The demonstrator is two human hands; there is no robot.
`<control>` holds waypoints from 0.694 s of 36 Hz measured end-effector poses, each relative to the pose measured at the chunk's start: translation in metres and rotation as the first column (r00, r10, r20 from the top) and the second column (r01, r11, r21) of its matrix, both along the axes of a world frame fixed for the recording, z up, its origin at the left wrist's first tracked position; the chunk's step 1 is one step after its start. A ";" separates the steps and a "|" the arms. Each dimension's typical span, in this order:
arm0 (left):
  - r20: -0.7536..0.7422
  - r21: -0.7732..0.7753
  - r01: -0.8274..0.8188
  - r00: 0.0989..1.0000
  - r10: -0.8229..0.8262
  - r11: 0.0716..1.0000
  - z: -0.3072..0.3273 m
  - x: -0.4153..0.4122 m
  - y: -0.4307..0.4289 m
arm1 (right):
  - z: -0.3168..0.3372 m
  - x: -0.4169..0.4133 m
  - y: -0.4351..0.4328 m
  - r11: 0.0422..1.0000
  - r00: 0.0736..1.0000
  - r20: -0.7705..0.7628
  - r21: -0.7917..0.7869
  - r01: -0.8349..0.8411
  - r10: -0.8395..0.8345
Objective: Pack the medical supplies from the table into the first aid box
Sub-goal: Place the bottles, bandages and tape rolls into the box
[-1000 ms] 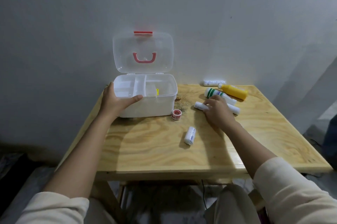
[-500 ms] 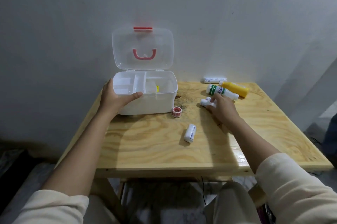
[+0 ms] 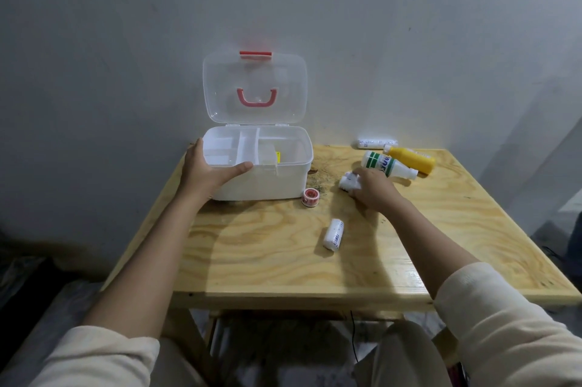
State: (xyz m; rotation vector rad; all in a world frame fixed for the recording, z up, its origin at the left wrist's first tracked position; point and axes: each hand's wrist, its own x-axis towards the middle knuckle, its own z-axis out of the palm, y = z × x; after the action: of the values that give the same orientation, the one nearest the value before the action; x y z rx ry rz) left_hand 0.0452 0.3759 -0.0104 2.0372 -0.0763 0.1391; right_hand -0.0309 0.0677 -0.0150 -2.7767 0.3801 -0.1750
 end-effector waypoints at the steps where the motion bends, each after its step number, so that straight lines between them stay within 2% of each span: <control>1: 0.001 0.001 0.000 1.000 0.000 1.000 0.001 0.000 0.000 | 0.001 0.001 0.002 0.999 1.000 0.023 0.043 0.003 -0.005; 6: 0.000 -0.002 0.003 1.000 -0.003 1.000 0.003 -0.002 -0.001 | 0.028 0.009 0.012 0.946 0.964 0.262 0.322 -0.036 -0.052; 10: 0.002 -0.007 0.003 1.000 -0.003 1.000 0.004 -0.004 0.000 | 0.066 0.014 0.026 0.792 0.876 0.469 0.576 -0.205 -0.114; 13: 0.020 -0.018 -0.001 1.000 0.002 1.000 0.004 -0.004 -0.001 | 0.084 0.024 0.038 0.677 0.824 0.550 0.658 -0.330 -0.133; 16: 0.033 -0.032 0.000 0.999 0.002 0.999 0.004 -0.004 -0.002 | 0.090 0.037 0.052 0.600 0.815 0.575 0.679 -0.422 -0.077; 21: 0.090 -0.041 0.008 0.996 -0.004 0.999 0.002 -0.005 -0.005 | 0.073 0.058 0.070 0.660 0.865 0.495 0.624 -0.419 0.081; 25: 0.101 -0.031 0.010 0.995 -0.007 0.999 0.000 -0.002 -0.005 | 0.057 0.069 0.077 0.725 0.882 0.463 0.577 -0.375 0.087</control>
State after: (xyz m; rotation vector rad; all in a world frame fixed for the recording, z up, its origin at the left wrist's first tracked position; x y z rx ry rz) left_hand 0.0428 0.3713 -0.0108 1.9972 -0.1454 0.2362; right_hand 0.0383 0.1443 0.0418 -1.9844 -0.0391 -0.4542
